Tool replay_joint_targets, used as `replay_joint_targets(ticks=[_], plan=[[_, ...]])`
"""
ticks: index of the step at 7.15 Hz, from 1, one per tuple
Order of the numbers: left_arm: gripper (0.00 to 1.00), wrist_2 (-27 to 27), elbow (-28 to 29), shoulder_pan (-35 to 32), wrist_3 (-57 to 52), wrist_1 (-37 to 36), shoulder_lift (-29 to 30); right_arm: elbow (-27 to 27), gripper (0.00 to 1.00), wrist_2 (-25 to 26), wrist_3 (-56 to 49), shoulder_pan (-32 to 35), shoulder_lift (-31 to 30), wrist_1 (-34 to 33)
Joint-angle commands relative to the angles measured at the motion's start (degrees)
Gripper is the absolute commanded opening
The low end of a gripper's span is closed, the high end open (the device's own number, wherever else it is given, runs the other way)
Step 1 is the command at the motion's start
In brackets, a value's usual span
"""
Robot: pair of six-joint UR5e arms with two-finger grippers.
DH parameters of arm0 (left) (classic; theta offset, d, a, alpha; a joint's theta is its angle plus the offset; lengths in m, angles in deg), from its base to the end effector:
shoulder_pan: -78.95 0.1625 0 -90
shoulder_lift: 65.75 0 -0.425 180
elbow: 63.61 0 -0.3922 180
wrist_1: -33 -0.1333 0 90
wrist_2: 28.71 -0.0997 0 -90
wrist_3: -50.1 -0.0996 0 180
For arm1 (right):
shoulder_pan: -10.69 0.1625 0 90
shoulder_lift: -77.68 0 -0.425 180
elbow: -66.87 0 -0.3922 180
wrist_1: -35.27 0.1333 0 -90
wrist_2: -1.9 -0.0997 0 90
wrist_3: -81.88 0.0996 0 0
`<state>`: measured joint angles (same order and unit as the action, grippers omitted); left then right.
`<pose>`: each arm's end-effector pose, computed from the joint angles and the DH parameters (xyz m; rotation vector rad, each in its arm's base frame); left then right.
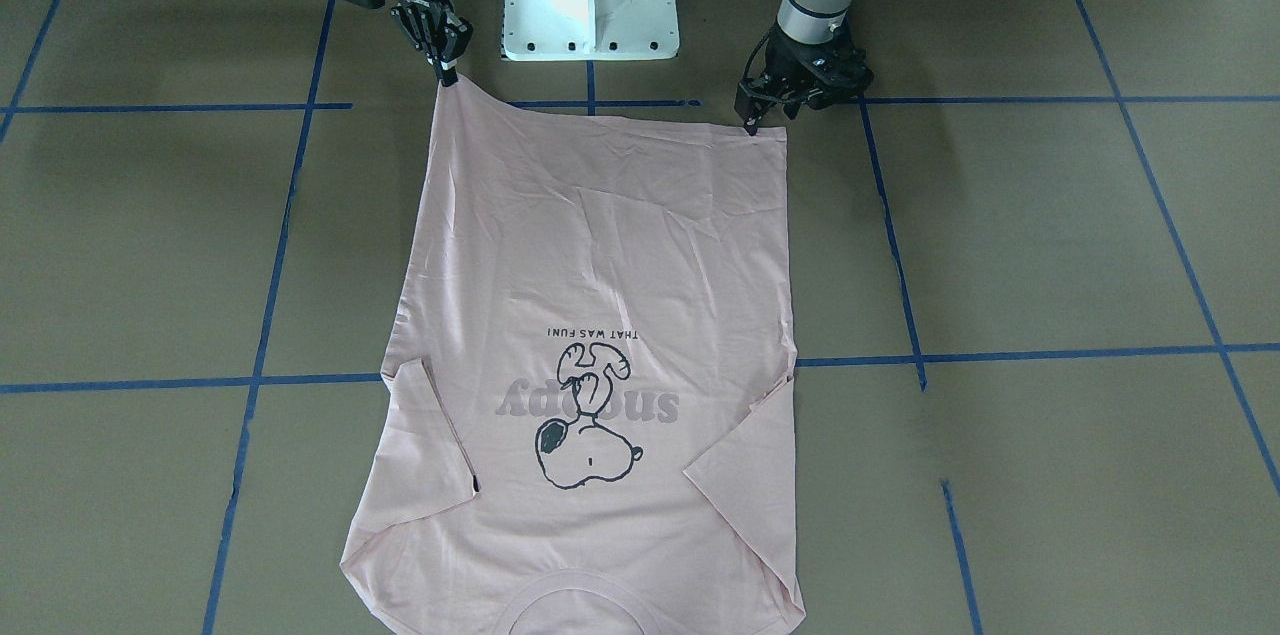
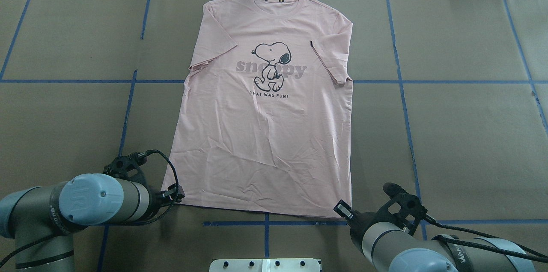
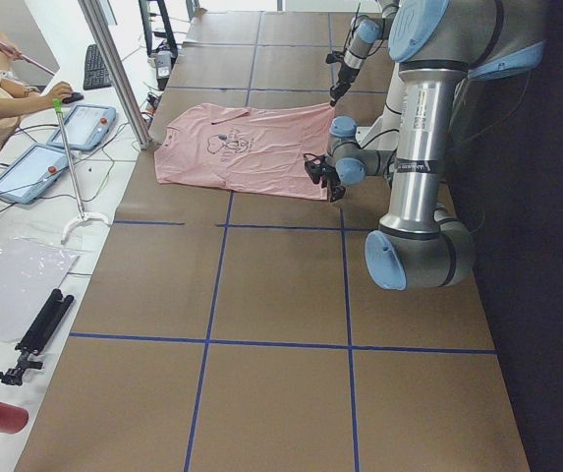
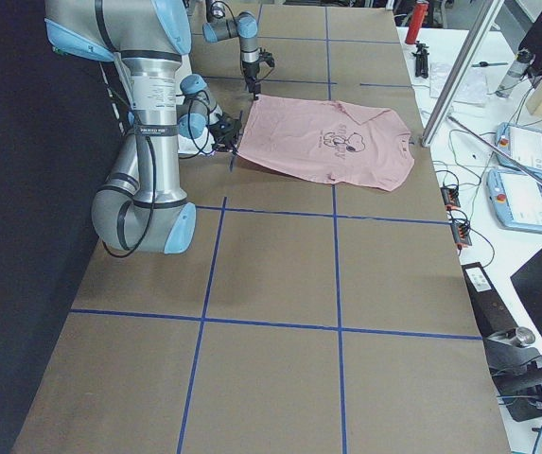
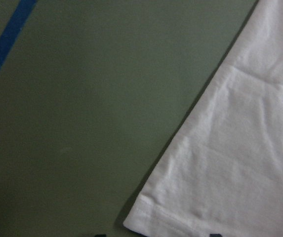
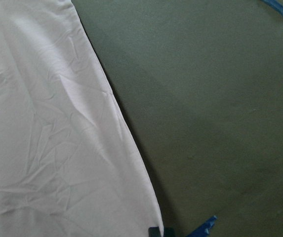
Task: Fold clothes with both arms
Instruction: 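Move the left gripper down to the near hem corner and grasp both corners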
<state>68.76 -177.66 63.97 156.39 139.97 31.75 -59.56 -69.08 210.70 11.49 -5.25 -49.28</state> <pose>0.4806 -0.2532 0.3694 -0.1334 0.8520 -0.4567 -0.4709 -0.1724 0.3009 0.0193 -0.9265 0.7845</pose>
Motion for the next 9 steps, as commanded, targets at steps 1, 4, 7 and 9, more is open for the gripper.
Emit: replay_joint_targets(ticks=[1, 4, 7, 9], plan=[[0.68, 0.0, 0.31, 0.04, -0.29, -0.01, -0.73, -0.04, 0.0, 0.06, 0.03, 0.08, -0.04, 0.0], [0.56, 0.0, 0.4, 0.13, -0.38, 0.08, -1.17, -0.04, 0.0, 0.06, -0.05, 0.08, -0.13, 0.0], [0.0, 0.0, -0.03, 0.13, -0.47, 0.08, -1.0, -0.04, 0.0, 0.06, -0.05, -0.01, -0.21, -0.09], [0.0, -0.44, -0.39, -0.22, 0.06, 0.08, -0.64, -0.04, 0.0, 0.06, -0.05, -0.1, -0.3, 0.0]])
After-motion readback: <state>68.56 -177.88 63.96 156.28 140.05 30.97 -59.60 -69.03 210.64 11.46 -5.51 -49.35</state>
